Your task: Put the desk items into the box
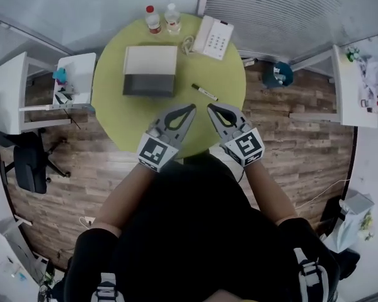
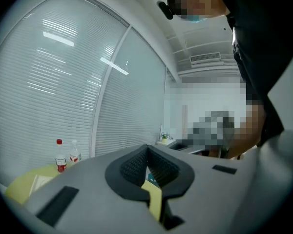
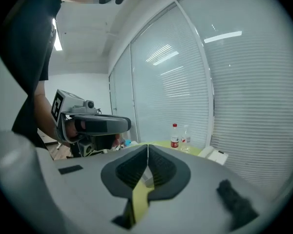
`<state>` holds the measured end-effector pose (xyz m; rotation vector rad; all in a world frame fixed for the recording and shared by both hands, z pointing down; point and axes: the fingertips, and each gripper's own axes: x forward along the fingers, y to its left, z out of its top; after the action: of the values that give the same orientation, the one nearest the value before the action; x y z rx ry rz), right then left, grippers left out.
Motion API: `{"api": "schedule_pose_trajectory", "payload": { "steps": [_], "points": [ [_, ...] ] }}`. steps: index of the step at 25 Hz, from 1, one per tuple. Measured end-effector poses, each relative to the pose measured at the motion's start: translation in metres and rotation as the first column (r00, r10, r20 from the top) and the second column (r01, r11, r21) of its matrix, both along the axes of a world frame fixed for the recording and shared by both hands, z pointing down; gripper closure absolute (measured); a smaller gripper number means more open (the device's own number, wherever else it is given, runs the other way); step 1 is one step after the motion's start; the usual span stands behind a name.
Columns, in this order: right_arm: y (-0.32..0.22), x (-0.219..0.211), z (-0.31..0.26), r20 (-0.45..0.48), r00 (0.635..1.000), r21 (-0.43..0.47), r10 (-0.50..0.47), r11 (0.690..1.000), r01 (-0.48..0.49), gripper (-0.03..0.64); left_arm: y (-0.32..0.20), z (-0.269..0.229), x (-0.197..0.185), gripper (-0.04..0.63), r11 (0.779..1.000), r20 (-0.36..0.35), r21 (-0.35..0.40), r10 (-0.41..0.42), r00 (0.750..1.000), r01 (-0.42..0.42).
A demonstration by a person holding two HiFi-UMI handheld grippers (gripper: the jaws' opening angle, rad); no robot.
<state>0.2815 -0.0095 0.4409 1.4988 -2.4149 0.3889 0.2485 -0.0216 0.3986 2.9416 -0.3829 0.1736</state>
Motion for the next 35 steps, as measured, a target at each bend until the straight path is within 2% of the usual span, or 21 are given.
{"api": "schedule_pose_trajectory", "payload": {
  "steps": [7, 14, 20, 24, 33, 35],
  "points": [
    [-0.016, 0.036, 0.060, -0.017, 0.995, -0.101, -0.102, 0.990, 0.100, 0.598, -0.010, 0.043, 0.024, 0.589, 0.991, 0.037, -0.040, -0.129, 0.991, 0.130],
    [-0.032, 0.058, 0.128, -0.073, 0.980, -0.204, -0.187, 0.964, 0.169, 0.598, -0.016, 0.073, 0.038, 0.589, 0.976, 0.015, -0.031, -0.213, 0.977, 0.214],
    [-0.042, 0.055, 0.181, -0.088, 0.962, -0.293, -0.258, 0.930, 0.223, 0.598, -0.025, 0.102, 0.037, 0.589, 0.961, 0.015, -0.044, -0.272, 0.962, 0.272],
    [-0.047, 0.051, 0.215, -0.112, 0.948, -0.350, -0.299, 0.904, 0.244, 0.598, -0.033, 0.129, 0.030, 0.589, 0.951, 0.044, -0.062, -0.301, 0.953, 0.303],
    [-0.059, 0.053, 0.284, -0.176, 0.915, -0.471, -0.362, 0.848, 0.245, 0.596, -0.045, 0.182, 0.022, 0.589, 0.926, 0.084, -0.099, -0.357, 0.930, 0.364],
    [-0.061, 0.052, 0.296, -0.187, 0.907, -0.491, -0.378, 0.835, 0.247, 0.568, -0.047, 0.187, 0.022, 0.589, 0.924, 0.084, -0.100, -0.361, 0.929, 0.368]
  ]
}}
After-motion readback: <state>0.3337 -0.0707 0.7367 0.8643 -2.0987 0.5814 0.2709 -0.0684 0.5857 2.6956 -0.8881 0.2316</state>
